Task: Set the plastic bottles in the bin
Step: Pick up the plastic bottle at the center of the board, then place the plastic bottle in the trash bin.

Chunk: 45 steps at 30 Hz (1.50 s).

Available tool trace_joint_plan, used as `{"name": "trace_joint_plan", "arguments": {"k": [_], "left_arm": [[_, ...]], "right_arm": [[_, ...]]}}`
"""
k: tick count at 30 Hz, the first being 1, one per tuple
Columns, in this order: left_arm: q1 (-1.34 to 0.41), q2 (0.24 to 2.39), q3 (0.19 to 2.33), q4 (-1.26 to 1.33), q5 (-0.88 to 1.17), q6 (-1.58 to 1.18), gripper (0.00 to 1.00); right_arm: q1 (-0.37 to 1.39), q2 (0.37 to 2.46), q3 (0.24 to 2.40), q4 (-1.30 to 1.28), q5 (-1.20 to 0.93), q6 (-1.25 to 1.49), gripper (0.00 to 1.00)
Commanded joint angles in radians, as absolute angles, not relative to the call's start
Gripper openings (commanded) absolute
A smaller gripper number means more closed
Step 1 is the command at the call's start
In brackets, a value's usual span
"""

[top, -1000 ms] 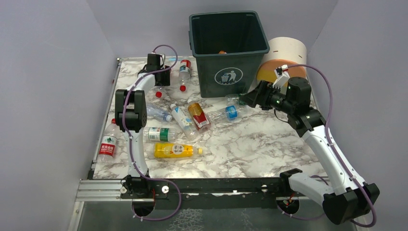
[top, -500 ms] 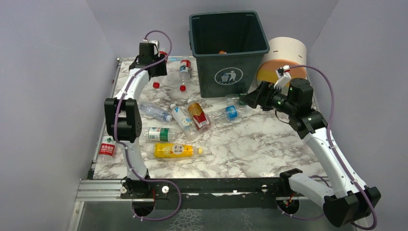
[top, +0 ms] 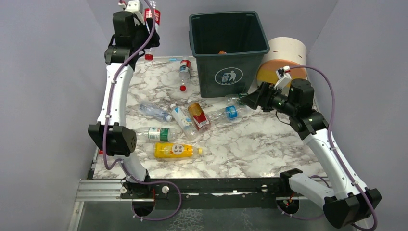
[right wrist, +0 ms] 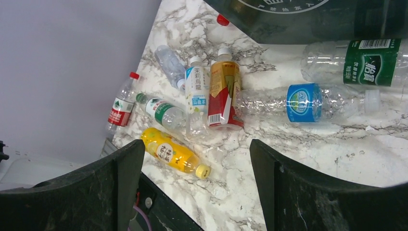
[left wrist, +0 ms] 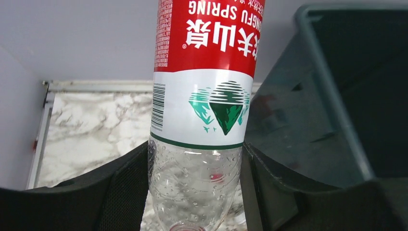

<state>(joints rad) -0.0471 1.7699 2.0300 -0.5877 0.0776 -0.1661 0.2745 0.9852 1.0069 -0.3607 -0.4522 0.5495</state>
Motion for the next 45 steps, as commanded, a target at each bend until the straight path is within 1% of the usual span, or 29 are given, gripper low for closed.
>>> {"name": "trace_joint_plan", "arguments": {"k": [1,5,9,11,17,21,26,33,39,42,45], "left_arm": [[-0.042,1.722,2.156,-0.625,0.216,-0.243,0.65],[-0.042,1.740,2.238,-0.569,0.328,-0.328,0.65],[-0.043,1.764,2.257,-0.445,0.430,-0.444,0.65],[-0.044,1.778,2.247,-0.361,0.481,-0.505,0.65],[-0.072,1.823,2.191,-0.095,0.539,-0.662,0.64],[-0.110,1.876,2.187,0.051,0.541,-0.741,0.64],[-0.174,1.955,2.209,0.190,0.505,-0.773,0.64],[-0.259,2.093,2.293,0.287,0.446,-0.750,0.64],[-0.278,2.162,2.279,0.353,0.423,-0.736,0.65],[-0.279,2.200,2.298,0.362,0.430,-0.739,0.68],[-0.278,2.219,2.307,0.363,0.440,-0.742,0.76]], "right_arm": [[0.270,0.960,1.015,-0.372,-0.486,0.560,0.83],[0.270,0.959,1.017,-0.373,-0.492,0.564,0.83],[0.270,0.953,1.015,-0.372,-0.495,0.570,0.83],[0.270,0.951,1.019,-0.376,-0.495,0.572,0.83],[0.270,0.948,1.019,-0.378,-0.493,0.575,0.83],[0.270,0.943,1.019,-0.382,-0.492,0.578,0.83],[0.270,0.933,1.019,-0.391,-0.489,0.577,0.83],[0.270,0.918,1.023,-0.409,-0.485,0.575,0.83],[0.270,0.908,1.019,-0.419,-0.480,0.574,0.83],[0.270,0.908,1.019,-0.419,-0.483,0.576,0.83],[0.270,0.909,1.021,-0.423,-0.483,0.574,0.83]]}}
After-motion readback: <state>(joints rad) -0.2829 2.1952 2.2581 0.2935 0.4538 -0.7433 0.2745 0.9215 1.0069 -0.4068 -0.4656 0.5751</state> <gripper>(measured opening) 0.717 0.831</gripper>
